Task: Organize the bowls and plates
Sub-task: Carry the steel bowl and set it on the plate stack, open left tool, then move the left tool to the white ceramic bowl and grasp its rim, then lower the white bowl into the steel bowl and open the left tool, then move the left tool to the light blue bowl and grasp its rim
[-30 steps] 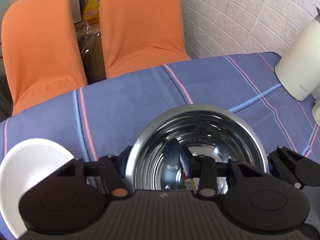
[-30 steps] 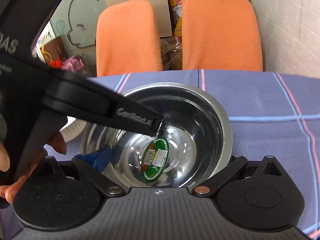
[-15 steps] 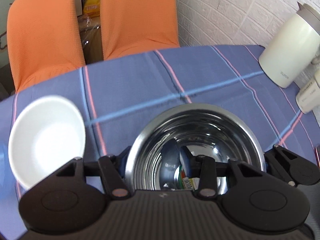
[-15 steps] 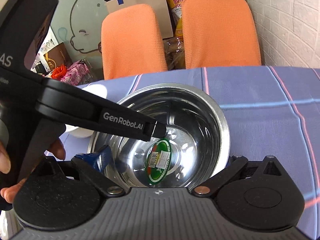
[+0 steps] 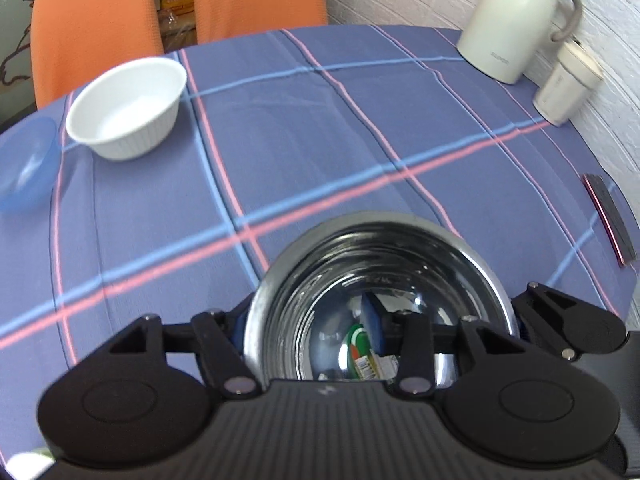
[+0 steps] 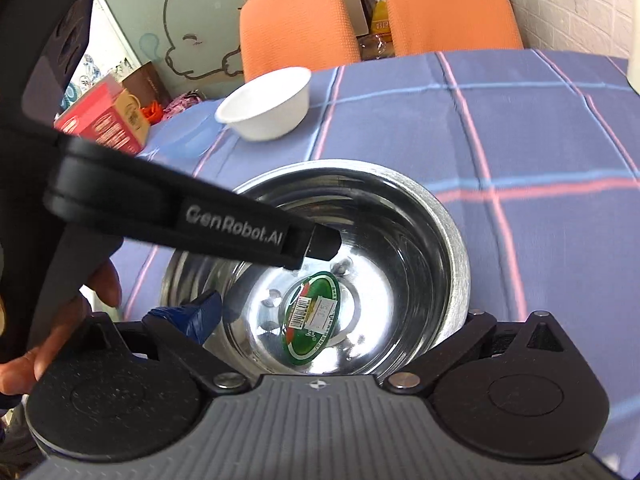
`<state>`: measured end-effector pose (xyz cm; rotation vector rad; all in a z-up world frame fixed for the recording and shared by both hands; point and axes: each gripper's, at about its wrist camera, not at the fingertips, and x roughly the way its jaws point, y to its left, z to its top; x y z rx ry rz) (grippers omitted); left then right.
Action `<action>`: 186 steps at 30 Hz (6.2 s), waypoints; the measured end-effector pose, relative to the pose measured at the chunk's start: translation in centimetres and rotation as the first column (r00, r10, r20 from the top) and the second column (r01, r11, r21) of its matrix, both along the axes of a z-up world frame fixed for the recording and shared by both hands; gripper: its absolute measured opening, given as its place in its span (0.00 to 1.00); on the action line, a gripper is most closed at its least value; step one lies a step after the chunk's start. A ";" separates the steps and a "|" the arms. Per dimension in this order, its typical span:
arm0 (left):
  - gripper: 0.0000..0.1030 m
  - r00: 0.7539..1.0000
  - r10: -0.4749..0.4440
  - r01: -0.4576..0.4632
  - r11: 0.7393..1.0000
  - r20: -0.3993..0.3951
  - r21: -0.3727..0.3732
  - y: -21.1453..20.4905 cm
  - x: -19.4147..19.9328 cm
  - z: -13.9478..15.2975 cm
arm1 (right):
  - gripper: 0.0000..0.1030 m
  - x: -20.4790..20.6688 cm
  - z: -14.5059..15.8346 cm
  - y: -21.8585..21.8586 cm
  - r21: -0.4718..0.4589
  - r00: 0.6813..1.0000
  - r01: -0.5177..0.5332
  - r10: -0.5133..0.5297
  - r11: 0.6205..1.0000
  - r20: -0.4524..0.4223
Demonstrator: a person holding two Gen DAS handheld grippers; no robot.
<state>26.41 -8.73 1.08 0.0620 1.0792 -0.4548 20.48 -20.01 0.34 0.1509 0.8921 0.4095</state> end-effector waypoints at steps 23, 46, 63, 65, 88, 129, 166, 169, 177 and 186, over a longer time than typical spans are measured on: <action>0.71 0.979 0.152 -0.139 0.985 0.133 -0.105 3.3 -2.7 1.3 | 0.86 -4.6 2.3 -0.8 -0.133 0.985 0.090 -0.068 0.987 0.159; 0.72 0.945 0.264 -0.255 0.964 0.191 -0.071 11.3 -3.8 1.5 | 0.86 -3.2 3.9 4.3 -0.145 0.973 -0.018 0.051 0.989 0.224; 0.72 0.935 0.260 -0.264 0.964 0.240 -0.015 15.0 2.0 3.9 | 0.86 3.4 4.7 6.5 -0.183 0.975 -0.092 0.126 0.979 0.185; 0.72 0.930 0.251 -0.257 0.966 0.270 -0.014 15.0 4.2 5.1 | 0.86 4.6 5.2 6.6 -0.199 0.974 -0.096 0.133 0.975 0.183; 0.72 0.972 0.107 -0.121 0.991 0.211 0.054 11.1 21.8 0.8 | 0.86 17.3 1.2 8.1 -0.258 0.979 -0.185 0.201 0.948 0.035; 0.45 0.989 0.041 -0.030 0.996 0.144 -0.079 8.7 12.2 3.5 | 0.83 12.8 4.7 9.8 -0.300 0.919 -0.227 0.306 0.927 0.248; 0.65 0.979 -0.068 0.085 0.993 0.190 -0.083 0.9 -6.9 1.8 | 0.85 -7.7 1.6 -2.5 -0.229 0.967 -0.104 0.152 0.968 0.204; 0.66 0.966 -0.062 0.072 0.997 0.250 -0.033 0.8 -7.8 2.6 | 0.85 -9.1 1.9 -3.4 -0.202 0.965 -0.086 0.132 0.976 0.225; 0.71 0.953 -0.018 0.023 1.000 0.303 -0.011 2.6 -9.1 4.3 | 0.85 -9.9 4.2 -2.6 -0.190 0.941 -0.097 0.153 0.977 0.303; 0.71 0.947 0.064 -0.070 0.998 0.316 0.006 8.3 -7.5 4.8 | 0.85 -6.5 4.6 -0.3 -0.171 0.943 -0.109 0.156 0.979 0.293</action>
